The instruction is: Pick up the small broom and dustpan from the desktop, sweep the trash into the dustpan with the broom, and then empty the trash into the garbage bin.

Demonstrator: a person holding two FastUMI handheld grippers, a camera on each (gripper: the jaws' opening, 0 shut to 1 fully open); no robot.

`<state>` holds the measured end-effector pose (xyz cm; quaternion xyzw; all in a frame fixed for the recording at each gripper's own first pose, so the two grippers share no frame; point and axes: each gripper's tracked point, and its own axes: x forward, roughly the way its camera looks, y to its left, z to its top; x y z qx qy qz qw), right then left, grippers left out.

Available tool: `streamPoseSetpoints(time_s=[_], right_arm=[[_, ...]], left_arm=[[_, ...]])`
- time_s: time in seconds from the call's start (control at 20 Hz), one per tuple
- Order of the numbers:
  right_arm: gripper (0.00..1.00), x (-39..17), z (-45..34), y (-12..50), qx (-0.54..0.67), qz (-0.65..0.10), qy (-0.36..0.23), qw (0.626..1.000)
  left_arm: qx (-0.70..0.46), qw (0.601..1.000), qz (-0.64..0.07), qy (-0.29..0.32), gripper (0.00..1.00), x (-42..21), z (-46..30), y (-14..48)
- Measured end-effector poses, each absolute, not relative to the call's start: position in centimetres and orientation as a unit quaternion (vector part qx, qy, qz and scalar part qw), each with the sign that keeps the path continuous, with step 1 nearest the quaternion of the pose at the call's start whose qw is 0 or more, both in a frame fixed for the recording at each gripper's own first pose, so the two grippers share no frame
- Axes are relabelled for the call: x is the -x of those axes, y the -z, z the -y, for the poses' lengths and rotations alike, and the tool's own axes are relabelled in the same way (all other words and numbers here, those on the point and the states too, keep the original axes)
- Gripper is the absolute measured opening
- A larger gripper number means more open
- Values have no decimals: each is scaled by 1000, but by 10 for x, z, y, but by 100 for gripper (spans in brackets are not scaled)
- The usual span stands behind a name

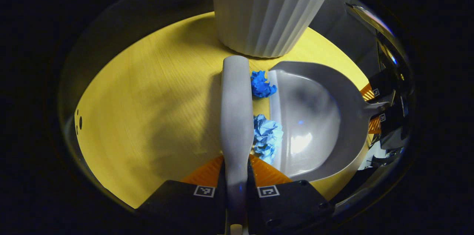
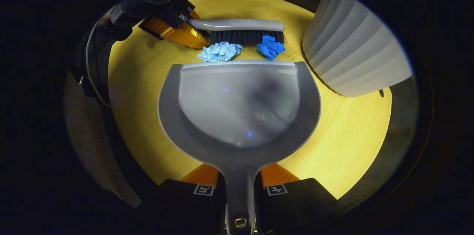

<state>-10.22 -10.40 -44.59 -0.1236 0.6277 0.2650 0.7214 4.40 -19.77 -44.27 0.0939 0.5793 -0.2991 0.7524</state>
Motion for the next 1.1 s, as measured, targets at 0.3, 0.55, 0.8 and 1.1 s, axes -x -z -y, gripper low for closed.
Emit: streamPoseSetpoints(time_s=[0.3,0.55,0.8,1.1], right_arm=[[36,93,95,447,108,-607,-262,742],[36,92,80,442,64,-585,-226,776],[36,112,83,418,33,-604,-163,779],[36,117,70,389,-10,-610,-75,789]], left_arm=[[-40,737,-591,327,27,-23,226,427],[-15,767,-564,305,27,-34,224,392],[-20,800,-544,253,27,-45,185,381],[-24,812,-549,194,27,-31,121,392]])
